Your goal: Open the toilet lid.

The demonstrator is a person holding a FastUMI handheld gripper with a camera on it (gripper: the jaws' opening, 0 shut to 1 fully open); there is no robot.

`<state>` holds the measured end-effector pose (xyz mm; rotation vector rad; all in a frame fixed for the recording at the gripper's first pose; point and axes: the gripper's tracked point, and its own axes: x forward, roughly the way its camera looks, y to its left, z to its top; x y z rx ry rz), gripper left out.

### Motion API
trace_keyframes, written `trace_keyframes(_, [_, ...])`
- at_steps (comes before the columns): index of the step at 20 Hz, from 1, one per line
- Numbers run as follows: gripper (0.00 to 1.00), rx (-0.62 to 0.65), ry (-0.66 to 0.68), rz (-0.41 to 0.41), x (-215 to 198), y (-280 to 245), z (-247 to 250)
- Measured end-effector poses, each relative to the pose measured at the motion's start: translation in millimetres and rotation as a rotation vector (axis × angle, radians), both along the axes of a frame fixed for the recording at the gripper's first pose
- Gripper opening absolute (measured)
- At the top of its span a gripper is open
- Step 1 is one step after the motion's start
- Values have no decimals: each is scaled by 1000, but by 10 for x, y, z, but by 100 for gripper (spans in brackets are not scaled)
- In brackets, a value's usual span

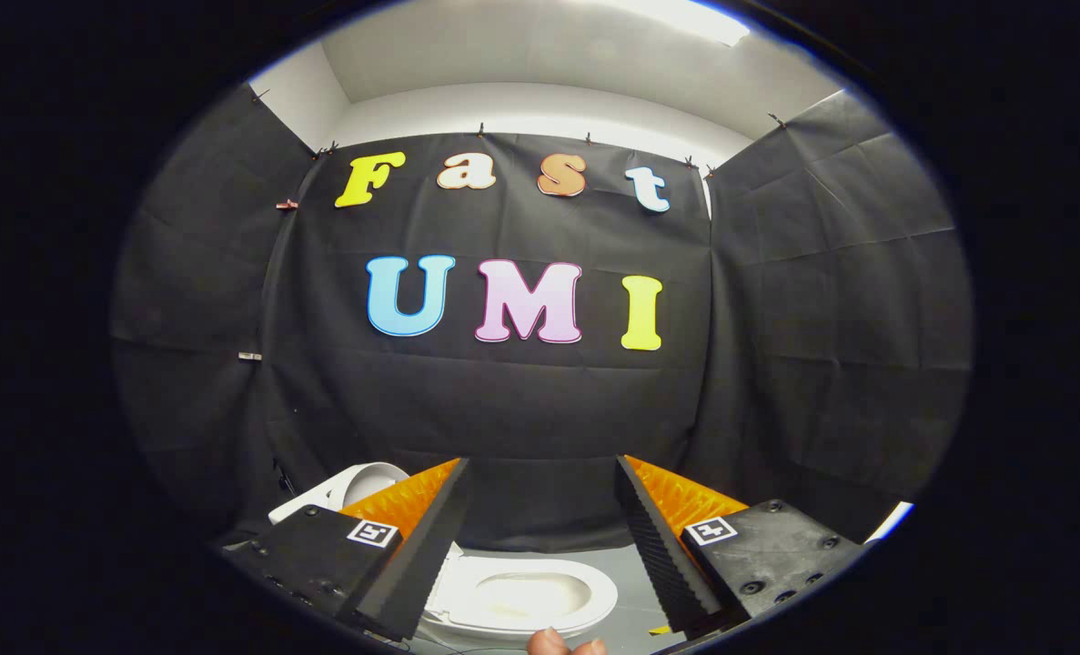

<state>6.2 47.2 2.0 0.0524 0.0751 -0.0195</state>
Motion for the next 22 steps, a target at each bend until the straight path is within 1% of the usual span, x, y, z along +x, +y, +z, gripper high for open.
trace_keyframes(22, [99, -15, 0, 4, 6, 157, -110])
